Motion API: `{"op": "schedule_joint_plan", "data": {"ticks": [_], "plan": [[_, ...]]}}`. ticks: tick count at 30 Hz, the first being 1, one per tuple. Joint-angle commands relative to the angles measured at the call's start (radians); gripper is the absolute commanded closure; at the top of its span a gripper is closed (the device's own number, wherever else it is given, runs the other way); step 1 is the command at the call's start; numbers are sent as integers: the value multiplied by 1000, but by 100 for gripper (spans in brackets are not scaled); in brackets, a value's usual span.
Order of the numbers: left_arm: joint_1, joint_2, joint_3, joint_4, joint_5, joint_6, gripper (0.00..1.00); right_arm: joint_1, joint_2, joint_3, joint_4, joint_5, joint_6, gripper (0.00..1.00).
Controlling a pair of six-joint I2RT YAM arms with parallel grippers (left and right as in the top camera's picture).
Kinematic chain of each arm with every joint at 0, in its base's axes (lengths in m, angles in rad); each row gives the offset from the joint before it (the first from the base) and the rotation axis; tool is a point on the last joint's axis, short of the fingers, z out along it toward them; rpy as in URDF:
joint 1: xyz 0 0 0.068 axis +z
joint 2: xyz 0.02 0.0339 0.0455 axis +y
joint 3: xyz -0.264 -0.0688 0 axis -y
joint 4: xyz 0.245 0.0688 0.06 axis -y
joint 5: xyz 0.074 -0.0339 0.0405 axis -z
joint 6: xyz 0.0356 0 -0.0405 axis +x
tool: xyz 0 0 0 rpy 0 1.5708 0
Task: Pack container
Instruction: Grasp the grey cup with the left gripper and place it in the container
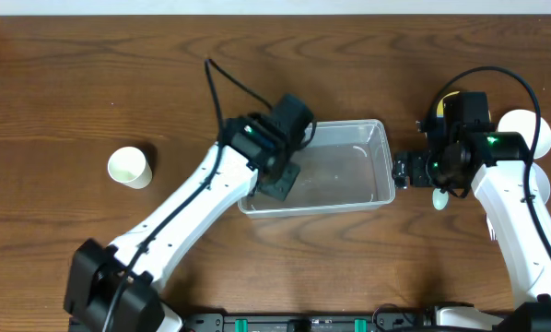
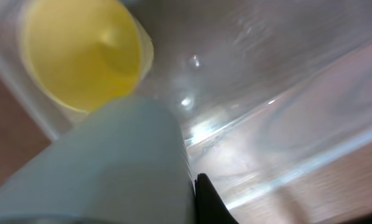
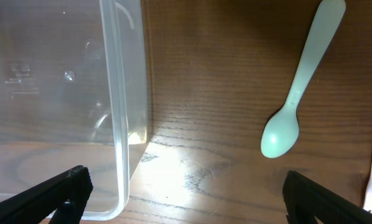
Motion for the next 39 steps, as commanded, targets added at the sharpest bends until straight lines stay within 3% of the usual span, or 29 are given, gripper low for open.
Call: {"op": "schedule_joint_plan", "data": {"ticks": [1,11,13,15,19,21,27,31,35,39], "plan": [[1,-3,-74,49,-7,-5,94,3,5,17,-1,8,10,1],[1,-3,-253,209,-8,-5,91,3,5,17,-3,8,10,1],[1,-3,-253,209,-8,-5,85,3,5,17,-3,8,10,1],[1,-3,-253,210,-8,-5,67,3,5,17,-4,8,10,1],[1,-4,-252,210,-8,-5,53,3,5,17,-9,8,10,1],[1,-5,-241,205,-8,-3,53,3,5,17,-10,8,10,1],[1,-47,-19,62,-102,7,52,3,5,17,-10,11,10,1],[33,-74,214,-80,-229,6,45,3,5,17,-10,23,10,1],[162,-86,349,-140,-245,6,40,2,5,17,-8,26,10,1],[355,-72,338,-140,-230,-9,39,2,5,17,-9,26,10,1]]}}
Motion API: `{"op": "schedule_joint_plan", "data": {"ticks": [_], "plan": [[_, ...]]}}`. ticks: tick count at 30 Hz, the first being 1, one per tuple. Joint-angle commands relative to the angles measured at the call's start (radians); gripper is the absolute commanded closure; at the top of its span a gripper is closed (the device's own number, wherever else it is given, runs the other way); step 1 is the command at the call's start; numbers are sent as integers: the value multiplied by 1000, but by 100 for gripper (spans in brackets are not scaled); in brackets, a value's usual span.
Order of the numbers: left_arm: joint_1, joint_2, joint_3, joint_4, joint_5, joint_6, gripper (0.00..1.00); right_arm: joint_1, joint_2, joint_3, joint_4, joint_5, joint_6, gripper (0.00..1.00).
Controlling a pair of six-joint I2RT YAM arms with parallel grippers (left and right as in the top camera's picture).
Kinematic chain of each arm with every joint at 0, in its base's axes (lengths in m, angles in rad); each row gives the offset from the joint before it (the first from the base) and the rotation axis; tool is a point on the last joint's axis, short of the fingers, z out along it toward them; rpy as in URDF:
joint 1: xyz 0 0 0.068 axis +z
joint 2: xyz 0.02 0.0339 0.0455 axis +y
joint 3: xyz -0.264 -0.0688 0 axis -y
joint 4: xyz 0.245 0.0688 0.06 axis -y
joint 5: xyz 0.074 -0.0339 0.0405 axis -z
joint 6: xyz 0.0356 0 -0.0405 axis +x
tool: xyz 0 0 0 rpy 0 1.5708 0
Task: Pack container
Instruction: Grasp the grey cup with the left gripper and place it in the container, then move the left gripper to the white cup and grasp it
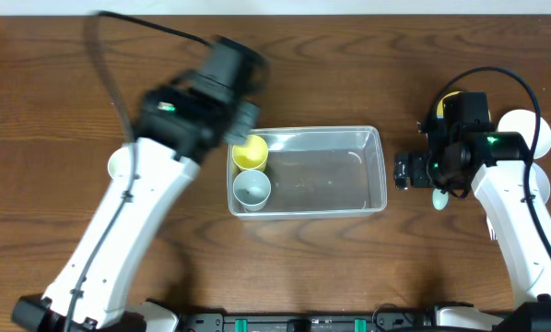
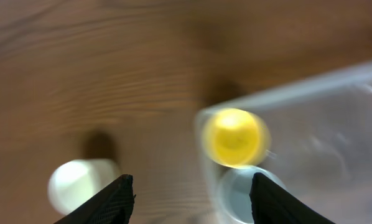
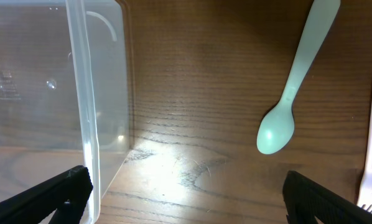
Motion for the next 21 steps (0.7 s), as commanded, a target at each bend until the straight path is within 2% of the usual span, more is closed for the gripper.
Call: {"op": "schedule_joint_plan", "data": {"ticks": [1,6,10,15,21], "plan": [[148,37,-23,-15,-9,-13,38,2,5,17,0,10,10,1],[358,107,-62,-8,114,-13,38,2,5,17,1,10,10,1],[460,190,-88,-6,179,-13,38,2,5,17,0,10,10,1],[525,320,-119,-6,200,-14,38,2,5,17,0,10,10,1],[539,460,-167,-1,200,-18,39,2,5,17,0,10,10,1]]}}
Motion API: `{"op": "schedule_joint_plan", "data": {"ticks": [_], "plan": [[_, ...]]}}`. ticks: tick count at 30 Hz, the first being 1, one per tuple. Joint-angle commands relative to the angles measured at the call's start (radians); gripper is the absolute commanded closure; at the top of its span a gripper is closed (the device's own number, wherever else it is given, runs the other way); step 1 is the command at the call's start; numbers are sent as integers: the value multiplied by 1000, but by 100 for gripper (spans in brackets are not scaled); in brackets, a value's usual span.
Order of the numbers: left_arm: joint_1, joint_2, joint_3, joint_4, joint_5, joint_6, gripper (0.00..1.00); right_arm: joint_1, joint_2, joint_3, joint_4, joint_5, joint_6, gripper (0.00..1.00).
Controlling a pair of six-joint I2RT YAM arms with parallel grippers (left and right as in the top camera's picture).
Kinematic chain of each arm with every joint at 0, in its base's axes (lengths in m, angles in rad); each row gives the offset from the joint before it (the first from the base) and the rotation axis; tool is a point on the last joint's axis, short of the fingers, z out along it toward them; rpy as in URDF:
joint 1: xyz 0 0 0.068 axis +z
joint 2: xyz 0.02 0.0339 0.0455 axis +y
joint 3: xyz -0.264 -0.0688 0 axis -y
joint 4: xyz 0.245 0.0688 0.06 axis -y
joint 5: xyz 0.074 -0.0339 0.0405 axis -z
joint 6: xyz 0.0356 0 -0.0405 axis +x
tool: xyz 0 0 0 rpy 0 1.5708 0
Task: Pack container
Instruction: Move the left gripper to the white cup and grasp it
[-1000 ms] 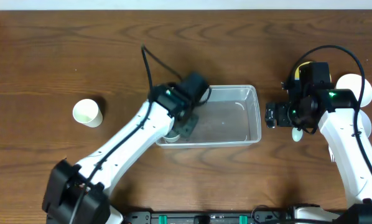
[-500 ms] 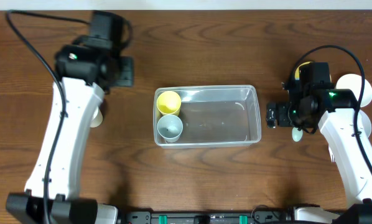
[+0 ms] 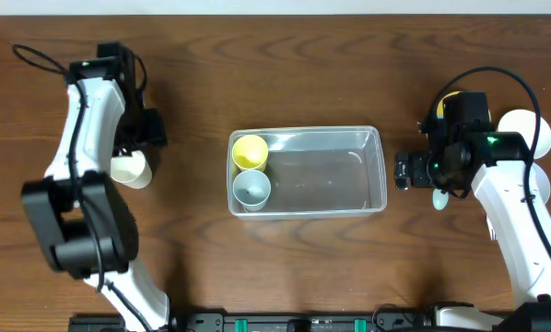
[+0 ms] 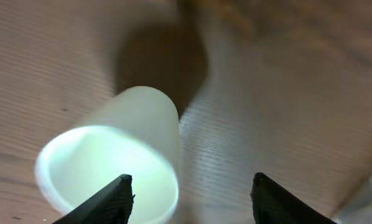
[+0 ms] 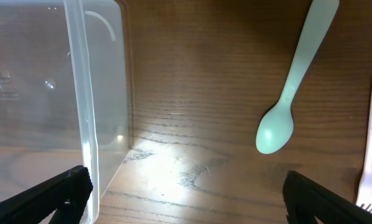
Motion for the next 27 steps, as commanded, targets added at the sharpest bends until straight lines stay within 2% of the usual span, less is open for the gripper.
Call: {"op": "schedule_joint_plan", "data": {"ticks": [1,3,7,9,10,14,19,23,27], "plan": [[3,65,-24,-6,18,-14,41,2,5,17,0,8,10,1],[3,97,-32,-6,18,-14,48,2,5,17,0,8,10,1],[3,124,-34,-13,18,-18,76,2,5,17,0,8,10,1],[2,117,-34,-14,18,-21,88,2,5,17,-1,7,10,1],[2,109,-33,-14,19,-22,91,2,5,17,-1,8,10,1],[-5,63,-24,-26,20,-37,95,2,5,17,-1,8,10,1],[-59,-66,2,-48,45,-43,94,2,5,17,-1,8,10,1],[-168,-227,24,-31,45,-3,94,2,5,17,-1,7,10,1],[-329,-362,27,53,45,11,94,2,5,17,0,7,10,1]]}}
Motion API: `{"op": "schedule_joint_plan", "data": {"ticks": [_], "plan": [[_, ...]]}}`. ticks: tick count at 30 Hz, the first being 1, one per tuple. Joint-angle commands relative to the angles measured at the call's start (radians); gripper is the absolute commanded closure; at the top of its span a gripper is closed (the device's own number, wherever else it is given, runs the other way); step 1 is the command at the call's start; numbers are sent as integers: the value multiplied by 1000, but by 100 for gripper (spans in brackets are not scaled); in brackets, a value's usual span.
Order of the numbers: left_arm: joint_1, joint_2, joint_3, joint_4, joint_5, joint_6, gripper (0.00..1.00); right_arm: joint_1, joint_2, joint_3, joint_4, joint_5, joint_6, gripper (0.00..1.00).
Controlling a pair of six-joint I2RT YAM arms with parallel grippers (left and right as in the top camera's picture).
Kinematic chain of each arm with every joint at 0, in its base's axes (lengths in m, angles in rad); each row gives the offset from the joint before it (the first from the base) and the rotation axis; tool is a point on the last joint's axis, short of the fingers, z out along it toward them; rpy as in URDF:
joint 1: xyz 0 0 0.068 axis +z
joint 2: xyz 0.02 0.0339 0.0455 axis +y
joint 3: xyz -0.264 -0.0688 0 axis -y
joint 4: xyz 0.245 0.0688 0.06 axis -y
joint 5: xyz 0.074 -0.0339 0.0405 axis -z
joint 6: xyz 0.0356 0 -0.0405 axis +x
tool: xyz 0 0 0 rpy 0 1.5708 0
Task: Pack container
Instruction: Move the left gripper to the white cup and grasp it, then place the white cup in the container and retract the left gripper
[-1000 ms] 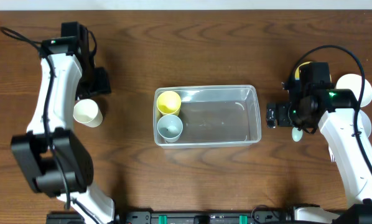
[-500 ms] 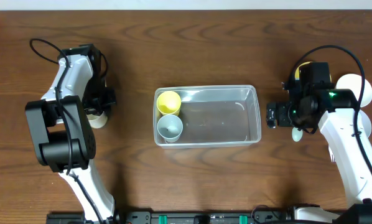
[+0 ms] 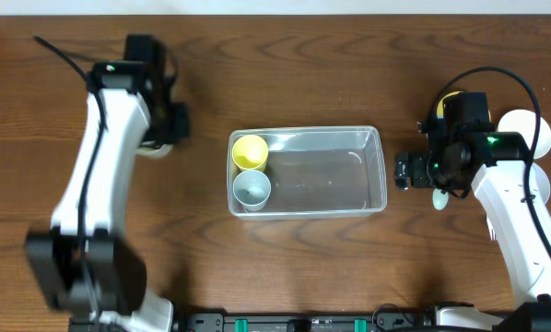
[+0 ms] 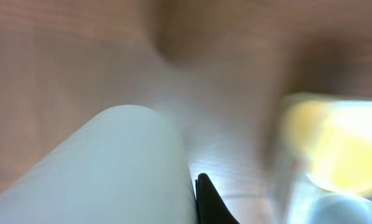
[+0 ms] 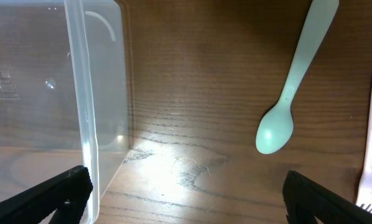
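The clear plastic container [image 3: 372, 148] lies mid-table with a yellow cup [image 3: 249, 150] and a pale blue cup [image 3: 252, 188] standing at its left end. My left gripper [image 3: 165, 129] is left of it, shut on a white cup [image 3: 152, 148]. In the left wrist view that white cup [image 4: 124, 168] fills the lower left, pressed against one black finger [image 4: 206, 202]; the other finger is hidden. My right gripper [image 3: 403, 171] stands open by the container's right wall [image 5: 80, 106], nothing between its fingers [image 5: 61, 193].
A mint spoon [image 5: 292, 93] lies on the wood right of the container, with a white fork [image 5: 369, 162] beyond it. A round white item [image 3: 524, 129] sits at the far right edge. The right arm's cable loops above it.
My left gripper was open at the white cup on the table. It is now shut on the cup, and both are slightly nearer the container. The right arm has not moved.
My left gripper was inside the container, shut on the pale blue cup beside the yellow one. Then the blue cup stood in the container and the gripper was open outside to the left. Then it was at the white cup, which it now holds.
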Motion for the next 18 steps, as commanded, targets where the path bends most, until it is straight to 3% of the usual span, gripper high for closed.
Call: {"op": "schedule_joint_plan", "data": {"ticks": [1,9,18], "plan": [[-135,-97,23,40,17,37,94,2,5,17,0,7,10,1],[-441,-74,23,159,81,176,94,2,5,17,-2,7,10,1],[-537,92,23,195,155,235,94,2,5,17,-2,6,10,1]]}}
